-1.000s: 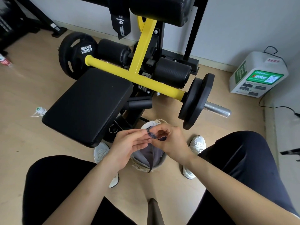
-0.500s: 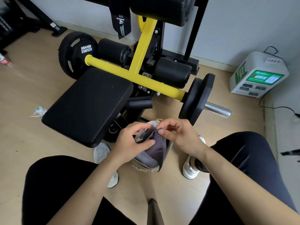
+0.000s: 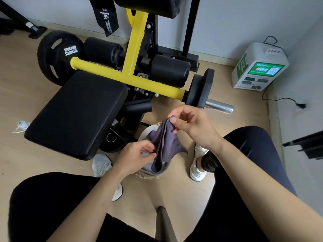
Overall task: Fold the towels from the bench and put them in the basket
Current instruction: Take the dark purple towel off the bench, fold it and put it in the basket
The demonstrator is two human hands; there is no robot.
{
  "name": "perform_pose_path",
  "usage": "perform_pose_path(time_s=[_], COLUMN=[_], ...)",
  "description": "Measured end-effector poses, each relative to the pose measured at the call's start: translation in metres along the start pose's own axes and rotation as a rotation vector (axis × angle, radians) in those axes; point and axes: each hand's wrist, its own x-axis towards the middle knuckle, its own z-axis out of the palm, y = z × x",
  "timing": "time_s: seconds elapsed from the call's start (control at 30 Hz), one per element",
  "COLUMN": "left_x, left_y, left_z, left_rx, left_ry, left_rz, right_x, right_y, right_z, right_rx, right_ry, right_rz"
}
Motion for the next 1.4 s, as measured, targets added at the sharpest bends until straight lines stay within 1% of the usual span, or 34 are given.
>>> perform_pose_path(time_s=[0.1, 0.23, 0.37, 0.5, 0.57, 0.67, 0.73, 0.9, 1.03, 1.1, 1.17, 1.23, 1.27, 1.4], left_x=[0.0, 0.001, 0.004, 0.008, 0.009, 0.008, 0.006, -0.001, -0.004, -0.005, -0.006, -0.008, -0.009, -0.011], left_y=[-0.005, -0.005, -0.003, -0.012, -0.022, -0.025, -0.016, 0.001, 0.005, 0.005, 0.002, 0.001, 0.001, 0.003], left_z=[0.007, 0.026, 0.038, 0.03, 0.021, 0.002, -0.014, -0.045, -0.058, -0.062, -0.064, -0.065, -0.066, -0.071], left_rx=[0.085, 0.185, 0.265, 0.211, 0.11, -0.268, -0.455, -0.755, -0.93, -0.938, -0.837, -0.689, -0.654, -0.592], left_ry=[-0.021, 0.084, 0.148, 0.13, 0.131, 0.177, 0.228, 0.326, 0.387, 0.383, 0.408, 0.469, 0.509, 0.621], left_rz=[-0.079, -0.077, -0.075, -0.126, -0.201, -0.354, -0.402, -0.381, -0.316, -0.261, -0.208, -0.159, -0.141, -0.093], right_x=[-0.001, -0.001, 0.0, 0.006, 0.008, 0.013, 0.016, 0.021, 0.019, 0.019, 0.019, 0.018, 0.018, 0.017], right_y=[-0.007, -0.021, -0.028, -0.018, -0.009, 0.004, 0.01, 0.024, 0.027, 0.03, 0.032, 0.032, 0.032, 0.03], right_z=[-0.003, -0.005, -0.011, -0.025, -0.035, -0.053, -0.062, -0.071, -0.074, -0.075, -0.074, -0.072, -0.071, -0.069], right_rx=[0.016, 0.056, 0.042, -0.002, -0.024, -0.031, -0.045, -0.103, -0.255, -0.301, -0.365, -0.415, -0.431, -0.439], right_ry=[0.04, 0.092, 0.15, 0.218, 0.263, 0.356, 0.419, 0.495, 0.488, 0.447, 0.437, 0.46, 0.461, 0.425], right_rz=[-0.025, -0.059, -0.092, -0.104, -0.085, -0.038, -0.011, 0.054, 0.071, 0.092, 0.108, 0.111, 0.107, 0.115])
